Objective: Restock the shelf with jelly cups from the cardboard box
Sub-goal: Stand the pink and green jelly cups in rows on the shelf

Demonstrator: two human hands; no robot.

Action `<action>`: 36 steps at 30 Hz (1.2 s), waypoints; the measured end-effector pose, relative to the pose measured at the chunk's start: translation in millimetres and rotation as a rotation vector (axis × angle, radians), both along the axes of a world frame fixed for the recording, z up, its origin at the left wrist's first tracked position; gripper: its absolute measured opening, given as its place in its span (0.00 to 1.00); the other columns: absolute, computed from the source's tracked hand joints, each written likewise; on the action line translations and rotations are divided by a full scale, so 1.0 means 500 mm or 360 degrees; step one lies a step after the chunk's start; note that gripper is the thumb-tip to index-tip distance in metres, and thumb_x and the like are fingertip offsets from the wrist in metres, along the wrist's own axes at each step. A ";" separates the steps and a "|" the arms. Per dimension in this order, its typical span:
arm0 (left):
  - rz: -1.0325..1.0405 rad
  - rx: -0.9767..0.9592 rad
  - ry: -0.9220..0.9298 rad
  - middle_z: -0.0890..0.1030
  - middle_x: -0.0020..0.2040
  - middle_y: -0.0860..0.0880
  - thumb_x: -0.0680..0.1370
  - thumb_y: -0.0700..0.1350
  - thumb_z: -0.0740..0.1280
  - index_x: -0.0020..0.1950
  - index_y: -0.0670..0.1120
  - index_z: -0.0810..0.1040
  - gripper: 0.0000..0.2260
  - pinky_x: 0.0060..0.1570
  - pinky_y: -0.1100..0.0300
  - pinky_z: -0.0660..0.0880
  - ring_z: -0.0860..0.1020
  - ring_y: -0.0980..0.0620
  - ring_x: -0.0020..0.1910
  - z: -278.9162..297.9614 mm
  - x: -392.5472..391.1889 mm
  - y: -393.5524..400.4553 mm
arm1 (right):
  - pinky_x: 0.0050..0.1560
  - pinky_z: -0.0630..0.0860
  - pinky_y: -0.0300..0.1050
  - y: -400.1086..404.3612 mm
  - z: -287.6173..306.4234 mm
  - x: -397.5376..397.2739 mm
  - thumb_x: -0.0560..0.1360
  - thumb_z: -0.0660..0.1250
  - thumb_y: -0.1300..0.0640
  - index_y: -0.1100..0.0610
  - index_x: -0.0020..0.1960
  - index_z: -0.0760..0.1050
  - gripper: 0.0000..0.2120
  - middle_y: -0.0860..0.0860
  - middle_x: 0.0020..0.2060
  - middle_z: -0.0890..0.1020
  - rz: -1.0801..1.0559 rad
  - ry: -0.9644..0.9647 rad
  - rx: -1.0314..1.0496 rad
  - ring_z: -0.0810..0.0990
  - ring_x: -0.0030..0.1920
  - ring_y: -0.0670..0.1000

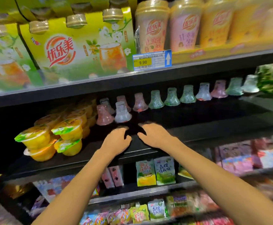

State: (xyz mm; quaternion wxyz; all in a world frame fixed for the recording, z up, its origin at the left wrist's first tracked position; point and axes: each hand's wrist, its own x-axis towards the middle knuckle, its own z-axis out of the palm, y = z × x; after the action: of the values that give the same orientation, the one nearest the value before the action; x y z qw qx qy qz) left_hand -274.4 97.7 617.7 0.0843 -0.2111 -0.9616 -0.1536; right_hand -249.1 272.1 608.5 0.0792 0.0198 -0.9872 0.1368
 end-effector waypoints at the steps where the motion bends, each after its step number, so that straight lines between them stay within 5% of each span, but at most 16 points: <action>1: -0.0089 0.0013 0.0000 0.74 0.68 0.45 0.80 0.49 0.62 0.72 0.45 0.70 0.21 0.64 0.55 0.70 0.73 0.45 0.66 -0.001 0.010 -0.001 | 0.62 0.72 0.55 -0.004 0.003 0.026 0.81 0.57 0.44 0.56 0.71 0.70 0.24 0.59 0.63 0.78 -0.0044 0.0016 0.0030 0.76 0.63 0.61; 18: -0.0666 0.0239 0.0016 0.78 0.60 0.46 0.78 0.45 0.64 0.64 0.45 0.76 0.15 0.56 0.49 0.74 0.76 0.45 0.58 -0.015 0.290 -0.001 | 0.65 0.70 0.55 -0.068 0.031 0.385 0.81 0.58 0.49 0.57 0.75 0.64 0.25 0.59 0.67 0.73 -0.0359 0.0037 0.0119 0.72 0.66 0.61; 36: -0.0625 -0.0017 -0.0450 0.73 0.69 0.44 0.79 0.45 0.63 0.71 0.43 0.70 0.21 0.65 0.49 0.69 0.72 0.44 0.67 -0.323 0.488 -0.083 | 0.60 0.74 0.55 -0.113 -0.312 0.599 0.78 0.61 0.52 0.57 0.70 0.70 0.22 0.59 0.61 0.78 -0.0418 -0.0328 -0.0204 0.77 0.60 0.60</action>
State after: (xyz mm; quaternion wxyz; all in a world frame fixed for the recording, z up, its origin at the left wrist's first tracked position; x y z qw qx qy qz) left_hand -30.2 56.4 456.3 -0.0838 -0.3709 -0.9052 -0.1899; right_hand 50.4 215.4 452.4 -0.0042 -0.1285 -0.9734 0.1894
